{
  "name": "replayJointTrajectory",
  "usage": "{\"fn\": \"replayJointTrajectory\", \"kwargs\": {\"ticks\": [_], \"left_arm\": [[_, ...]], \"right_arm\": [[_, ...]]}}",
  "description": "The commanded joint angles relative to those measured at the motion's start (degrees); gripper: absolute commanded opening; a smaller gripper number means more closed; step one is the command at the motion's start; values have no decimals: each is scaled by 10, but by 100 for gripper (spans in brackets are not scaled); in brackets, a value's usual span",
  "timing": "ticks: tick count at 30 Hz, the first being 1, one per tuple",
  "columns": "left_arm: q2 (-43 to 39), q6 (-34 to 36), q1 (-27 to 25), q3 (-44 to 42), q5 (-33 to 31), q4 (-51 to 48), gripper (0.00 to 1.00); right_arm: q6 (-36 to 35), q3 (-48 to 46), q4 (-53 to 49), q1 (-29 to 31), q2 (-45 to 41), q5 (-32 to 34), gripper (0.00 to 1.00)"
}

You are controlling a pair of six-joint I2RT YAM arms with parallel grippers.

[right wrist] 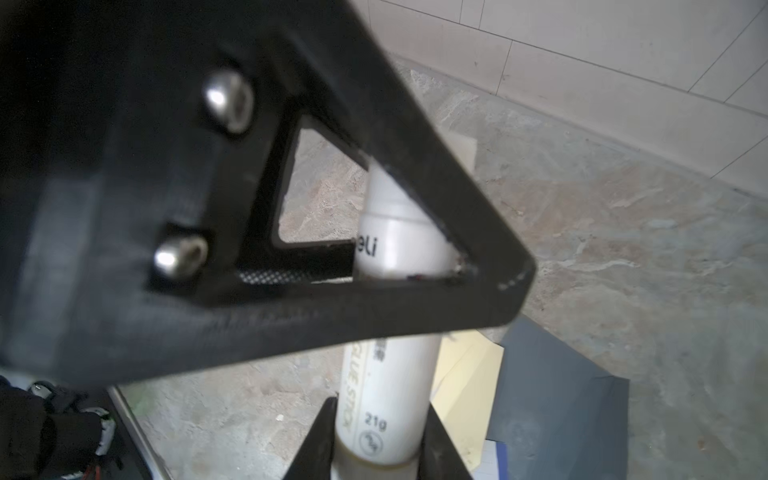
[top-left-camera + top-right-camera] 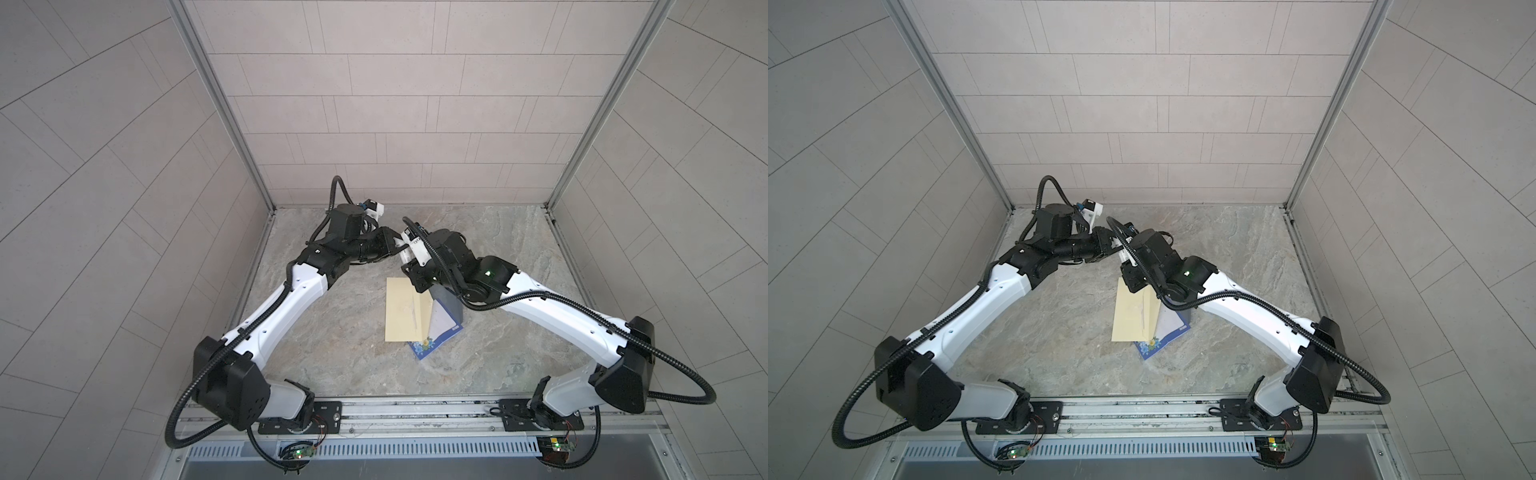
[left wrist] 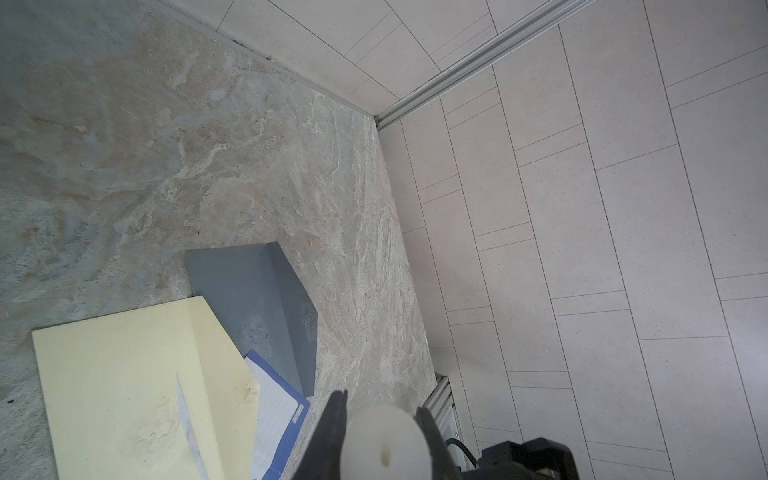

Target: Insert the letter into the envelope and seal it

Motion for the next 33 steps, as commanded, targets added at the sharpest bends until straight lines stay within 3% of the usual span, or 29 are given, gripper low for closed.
{"fn": "replayJointTrajectory", "kwargs": {"ticks": [1,4,8,12,16,18,20,25,27,29,31,33], "left_arm": [[-1,-2,-4,20,19,10,0],[-2,1,-3,19,30,8,0],[-3,15,1,19,69,14,0],[-19,29,21,8,163,69,0],[-60,29,26,-30,280,201,0],[-81,26,26,-49,328,265,0],[-89,44,28,-55,354,268,0],[-86,54,28,-69,356,264,0],[-86,63,28,-66,326,246,0],[-90,66,28,-63,270,231,0],[-92,53,27,-62,209,233,0],[-93,13,27,-68,141,243,0]], "right_arm": [[0,15,-2,-1,-9,-8,16],[21,-2,36,-22,-33,-63,7],[89,-79,165,-88,-85,-238,0],[241,-186,405,-168,-134,-433,0],[368,-251,597,-194,-162,-503,0],[403,-264,655,-190,-166,-517,0],[426,-272,698,-185,-169,-520,0],[417,-268,692,-177,-174,-499,0],[347,-246,560,-175,-196,-445,28],[286,-235,469,-173,-223,-386,49],[268,-245,457,-173,-247,-342,61],[275,-257,460,-174,-263,-301,65]]}}
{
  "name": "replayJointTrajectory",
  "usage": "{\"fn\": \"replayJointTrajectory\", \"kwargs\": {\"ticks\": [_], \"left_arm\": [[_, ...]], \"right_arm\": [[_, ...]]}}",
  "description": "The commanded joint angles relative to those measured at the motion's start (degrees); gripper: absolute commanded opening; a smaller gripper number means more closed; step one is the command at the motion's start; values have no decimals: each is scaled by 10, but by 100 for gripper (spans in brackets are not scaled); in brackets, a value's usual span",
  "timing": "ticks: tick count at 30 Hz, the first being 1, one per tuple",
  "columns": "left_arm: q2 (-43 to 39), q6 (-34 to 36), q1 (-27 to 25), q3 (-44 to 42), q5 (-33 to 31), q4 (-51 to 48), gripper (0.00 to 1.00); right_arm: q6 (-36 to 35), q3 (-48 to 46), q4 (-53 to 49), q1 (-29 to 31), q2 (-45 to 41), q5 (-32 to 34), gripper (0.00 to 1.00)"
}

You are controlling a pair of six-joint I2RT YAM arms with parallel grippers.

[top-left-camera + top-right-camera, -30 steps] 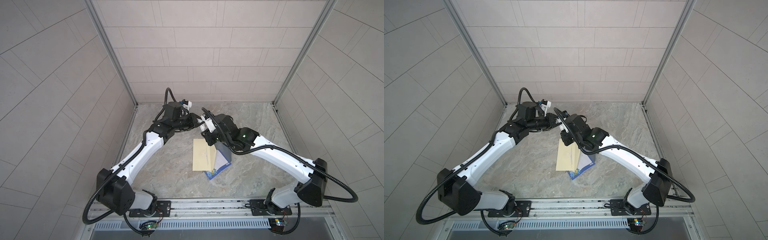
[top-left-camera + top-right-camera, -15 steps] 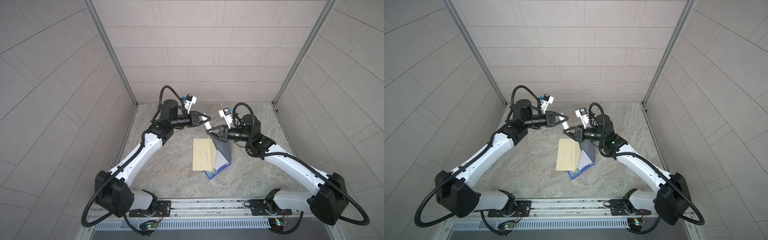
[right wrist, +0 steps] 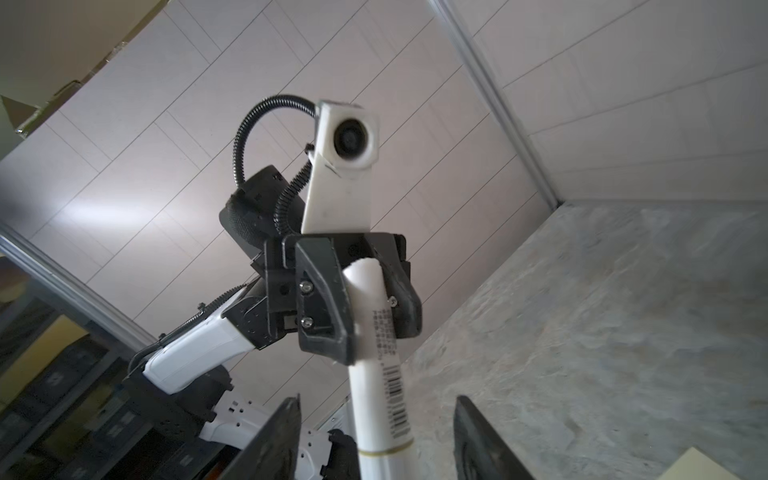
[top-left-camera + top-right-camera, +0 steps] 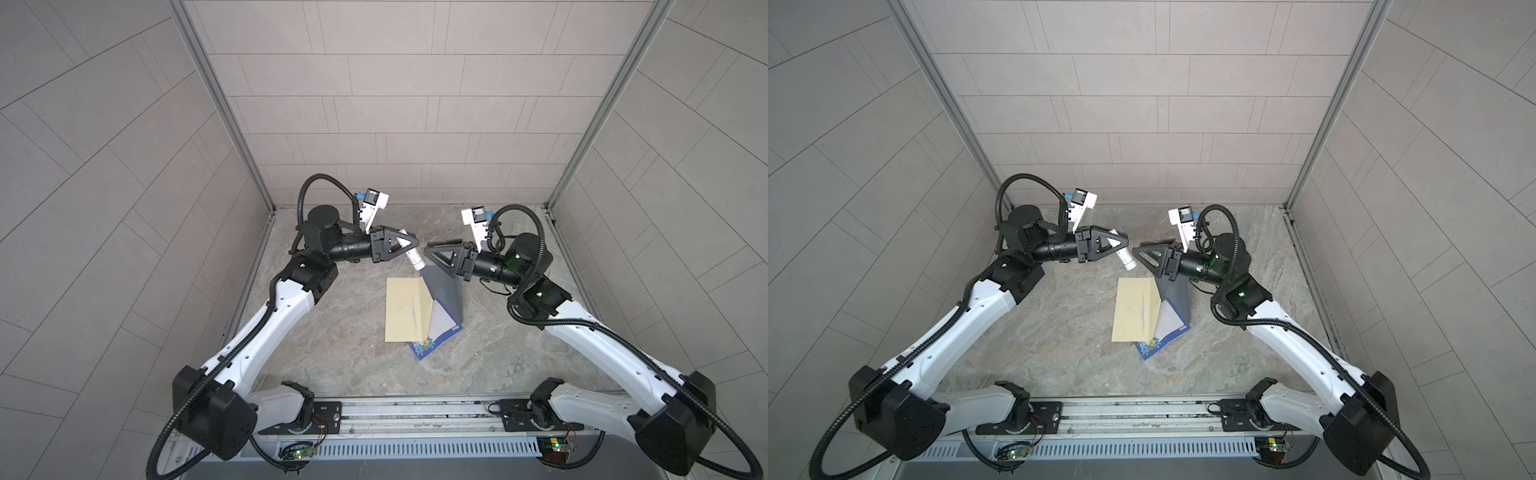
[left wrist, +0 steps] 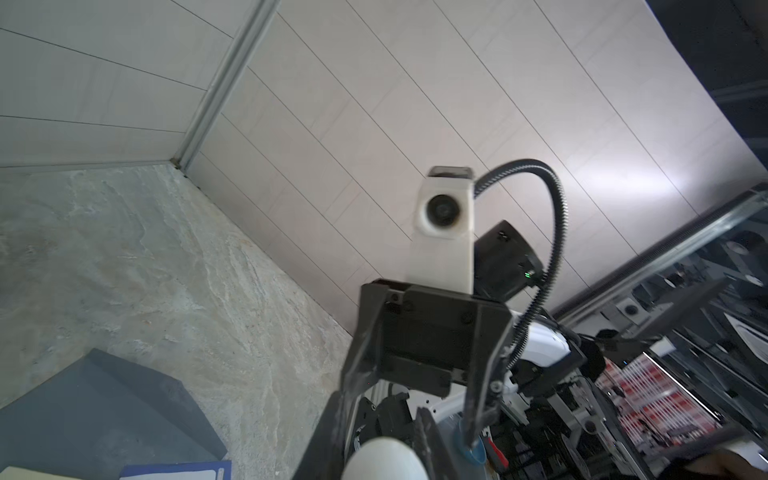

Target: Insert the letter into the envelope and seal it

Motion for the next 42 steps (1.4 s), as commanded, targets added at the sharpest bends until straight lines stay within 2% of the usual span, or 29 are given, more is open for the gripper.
{"fn": "replayJointTrajectory", "kwargs": {"ticks": [1,4,6,10,18,33,35,42], "left_arm": [[-11,-49,3,-12,-109,20,0],[-8,-141,2,-45,-177,102,0],[-5,-186,2,-61,-198,152,0],[-1,-234,-2,-69,-227,201,0],[3,-263,-6,-71,-249,223,0],[2,-268,-11,-82,-255,231,0],[0,-268,-11,-86,-258,231,0],[-1,-261,-11,-86,-261,223,0]], "right_arm": [[-25,-2,-19,2,-37,115,65],[9,-19,-4,4,-30,171,65],[34,-34,35,8,-18,185,65],[62,-38,86,19,16,196,63],[92,-29,152,33,73,198,59],[155,6,263,41,153,171,50],[150,1,248,40,144,189,51],[87,-52,120,41,48,317,57]]}}
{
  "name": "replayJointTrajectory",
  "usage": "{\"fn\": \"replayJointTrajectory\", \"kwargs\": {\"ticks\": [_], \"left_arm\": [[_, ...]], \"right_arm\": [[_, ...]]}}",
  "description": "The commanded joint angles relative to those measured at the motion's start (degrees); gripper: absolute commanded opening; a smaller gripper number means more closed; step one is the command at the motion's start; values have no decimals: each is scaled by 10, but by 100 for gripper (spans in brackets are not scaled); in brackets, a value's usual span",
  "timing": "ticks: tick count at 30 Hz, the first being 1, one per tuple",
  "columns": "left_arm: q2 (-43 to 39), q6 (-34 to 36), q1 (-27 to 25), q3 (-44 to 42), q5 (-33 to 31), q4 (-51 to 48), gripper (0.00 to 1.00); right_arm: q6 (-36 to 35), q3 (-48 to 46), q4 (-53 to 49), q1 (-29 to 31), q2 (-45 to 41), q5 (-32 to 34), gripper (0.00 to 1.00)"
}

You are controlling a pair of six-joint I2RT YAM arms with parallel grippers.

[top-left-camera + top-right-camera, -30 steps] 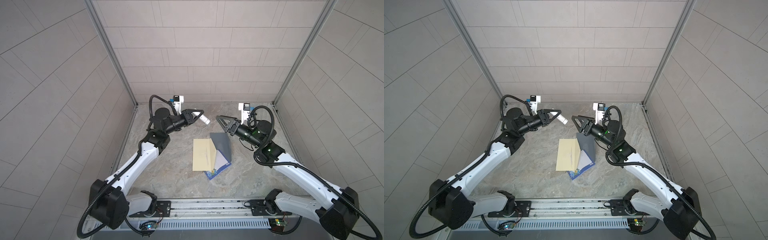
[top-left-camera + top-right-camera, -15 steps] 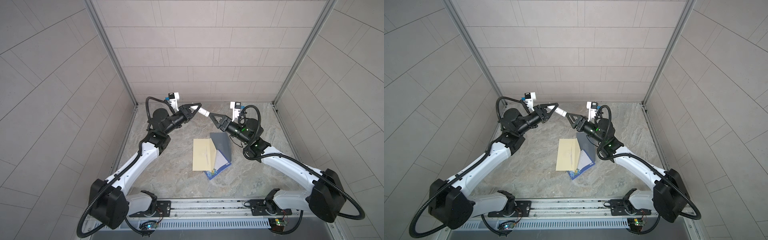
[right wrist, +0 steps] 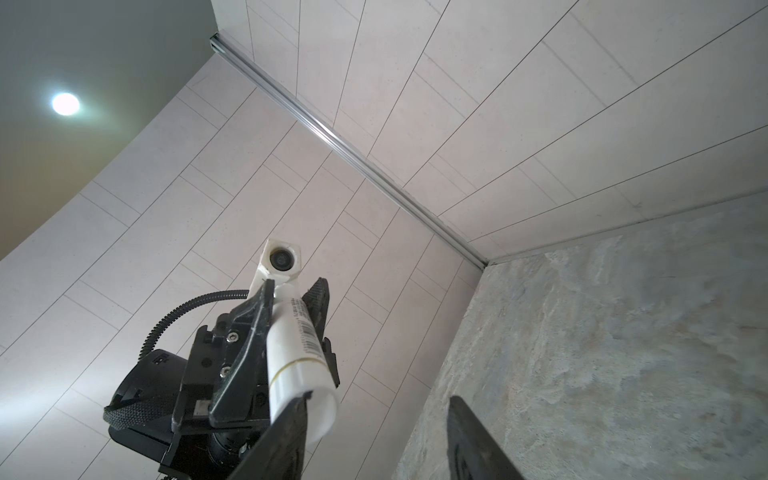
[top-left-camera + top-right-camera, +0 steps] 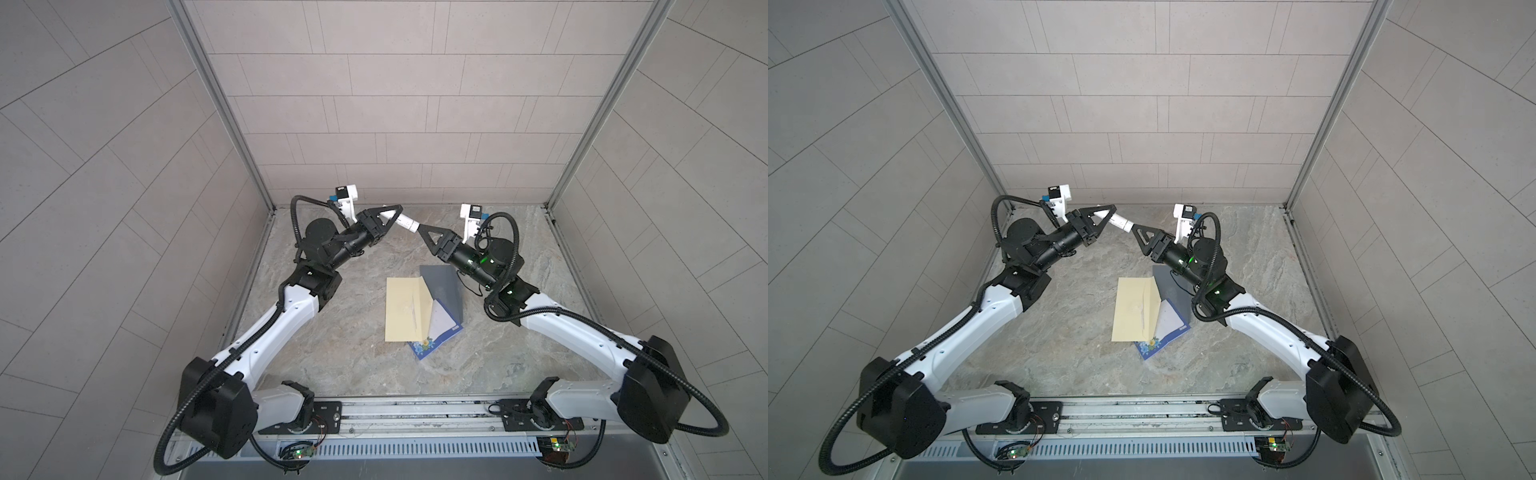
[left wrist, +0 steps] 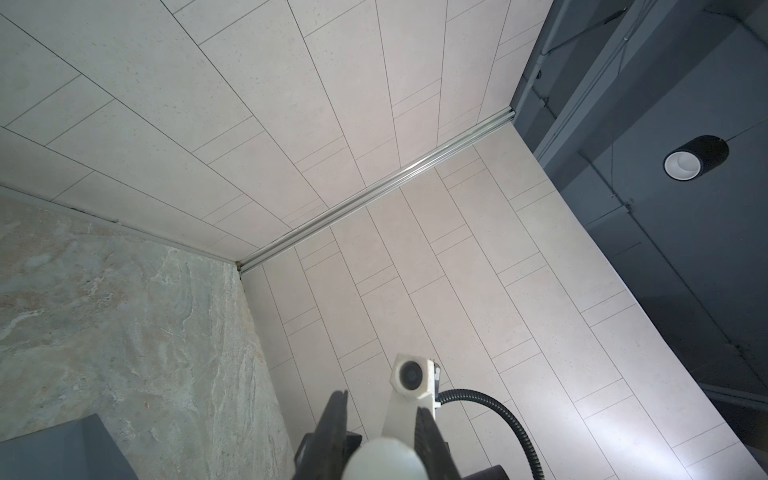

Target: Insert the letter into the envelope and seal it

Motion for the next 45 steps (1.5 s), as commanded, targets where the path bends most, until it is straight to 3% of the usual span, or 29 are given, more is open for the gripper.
{"fn": "replayJointTrajectory", "kwargs": {"ticks": [1,14,30,42,45], "left_arm": [[-4,5,-3,-3,8,8,0],[8,2,-5,7,17,13,0],[10,0,-7,-11,14,21,0],[16,-12,-9,-25,5,49,0],[14,-11,-9,-25,6,48,0]], "right_arm": [[-31,-16,-31,0,-54,68,58],[-11,43,29,15,32,-31,56],[62,52,141,17,96,-38,44],[132,48,231,26,139,-39,42],[135,40,239,26,136,-37,35]]}}
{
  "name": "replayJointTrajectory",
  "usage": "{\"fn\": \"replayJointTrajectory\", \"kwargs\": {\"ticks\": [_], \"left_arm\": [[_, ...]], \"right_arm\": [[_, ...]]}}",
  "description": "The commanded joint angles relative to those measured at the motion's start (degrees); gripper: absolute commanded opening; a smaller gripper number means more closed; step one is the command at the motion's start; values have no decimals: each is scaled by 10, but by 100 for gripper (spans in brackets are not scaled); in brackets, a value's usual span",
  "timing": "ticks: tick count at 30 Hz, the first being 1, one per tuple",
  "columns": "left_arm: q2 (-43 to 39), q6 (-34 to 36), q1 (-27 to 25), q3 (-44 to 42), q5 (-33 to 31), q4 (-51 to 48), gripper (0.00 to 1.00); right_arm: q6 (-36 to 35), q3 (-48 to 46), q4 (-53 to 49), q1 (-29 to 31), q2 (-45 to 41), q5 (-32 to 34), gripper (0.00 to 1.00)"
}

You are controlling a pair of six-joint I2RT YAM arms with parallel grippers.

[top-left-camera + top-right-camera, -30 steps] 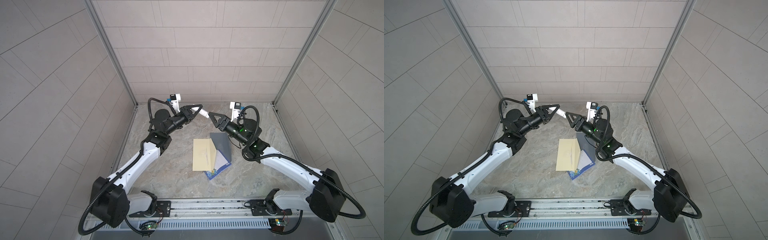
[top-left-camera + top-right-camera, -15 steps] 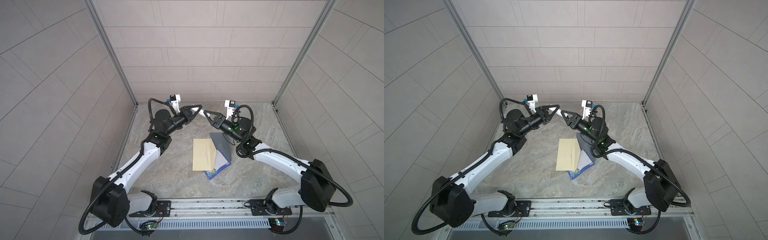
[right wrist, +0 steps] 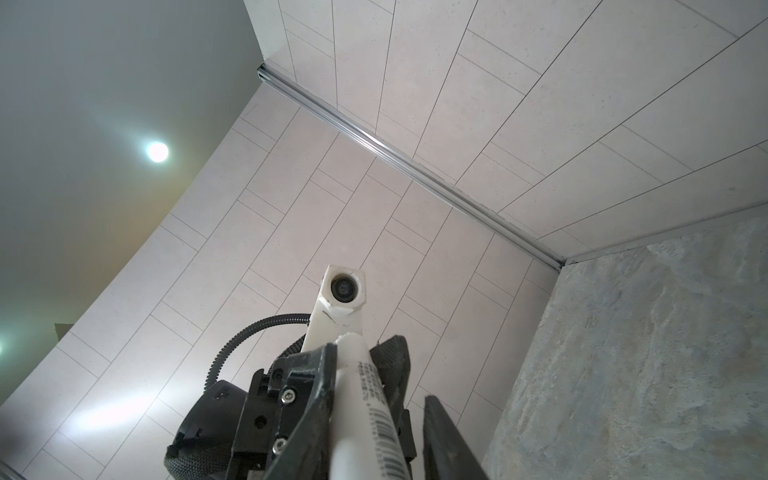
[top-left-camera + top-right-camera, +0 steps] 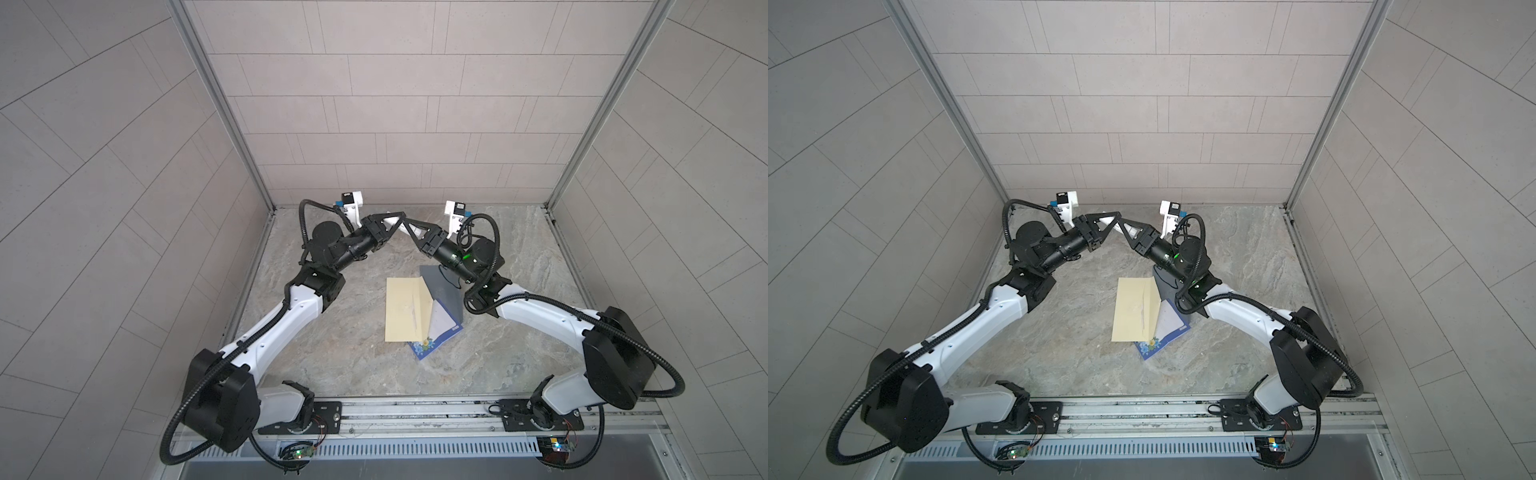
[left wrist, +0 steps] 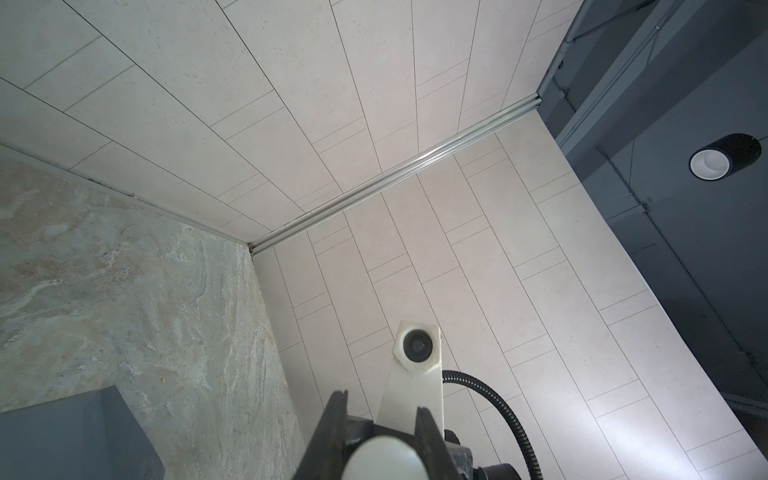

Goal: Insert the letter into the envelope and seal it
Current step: 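Carry the glue stick toward the envelope with the right gripper while the left withdraws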

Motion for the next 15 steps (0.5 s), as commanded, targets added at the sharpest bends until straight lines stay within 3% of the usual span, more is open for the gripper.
{"fn": "replayJointTrajectory", "kwargs": {"ticks": [1,9,10,14,15], "left_arm": [[-4,-6,-4,-2,5,35,0],[-2,-5,-3,-7,2,34,0],[-2,-7,-3,-10,-1,37,8],[-3,-18,3,-22,-6,55,58],[-7,-18,6,-27,-11,55,64]], "right_arm": [[16,-4,42,3,-10,0,31],[9,-14,21,2,-25,8,4],[9,-14,15,2,-27,11,3],[-13,-16,-57,-3,-44,27,0],[-26,-14,-96,-6,-52,31,0]]}}
